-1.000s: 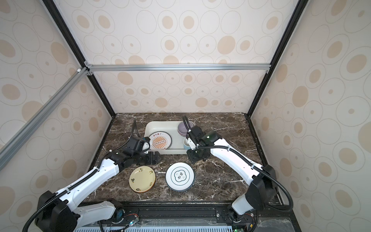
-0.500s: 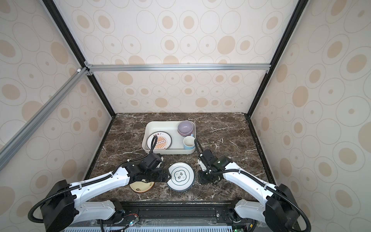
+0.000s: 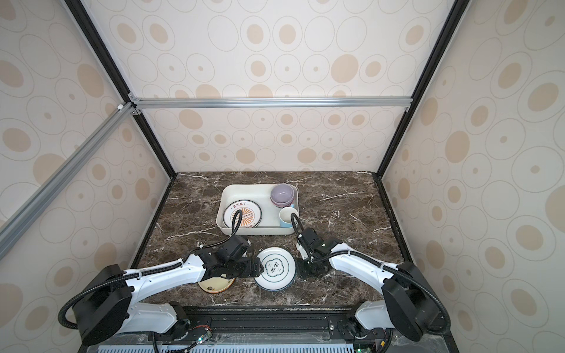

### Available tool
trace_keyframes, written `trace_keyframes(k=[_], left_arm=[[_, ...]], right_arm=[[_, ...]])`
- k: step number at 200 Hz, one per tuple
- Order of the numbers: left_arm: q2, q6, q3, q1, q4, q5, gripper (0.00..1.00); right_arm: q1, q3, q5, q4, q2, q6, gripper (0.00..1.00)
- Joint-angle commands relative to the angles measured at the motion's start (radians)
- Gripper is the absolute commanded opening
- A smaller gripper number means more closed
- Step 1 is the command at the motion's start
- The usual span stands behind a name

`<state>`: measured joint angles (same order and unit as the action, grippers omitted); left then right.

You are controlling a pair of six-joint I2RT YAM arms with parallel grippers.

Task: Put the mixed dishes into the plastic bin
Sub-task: 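Grip the white teal-rimmed plate edges with both grippers and tilt it up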

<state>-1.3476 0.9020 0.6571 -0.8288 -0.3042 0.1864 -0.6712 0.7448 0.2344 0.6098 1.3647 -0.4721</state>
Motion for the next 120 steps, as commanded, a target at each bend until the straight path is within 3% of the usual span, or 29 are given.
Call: trace_keyframes(k=[1, 120], left_arm=[[-0.027, 0.002, 0.038, -0.004, 0.022, 0.007, 0.91], [-0.132, -0.077, 0.051, 0.115, 0.113, 0.126, 0.91]], right_arm=[[0.003, 0.036, 0.005, -0.024, 0.045, 0.01, 0.26], [0.004, 0.204, 0.05, 0.013, 0.252, 0.067, 0.23]])
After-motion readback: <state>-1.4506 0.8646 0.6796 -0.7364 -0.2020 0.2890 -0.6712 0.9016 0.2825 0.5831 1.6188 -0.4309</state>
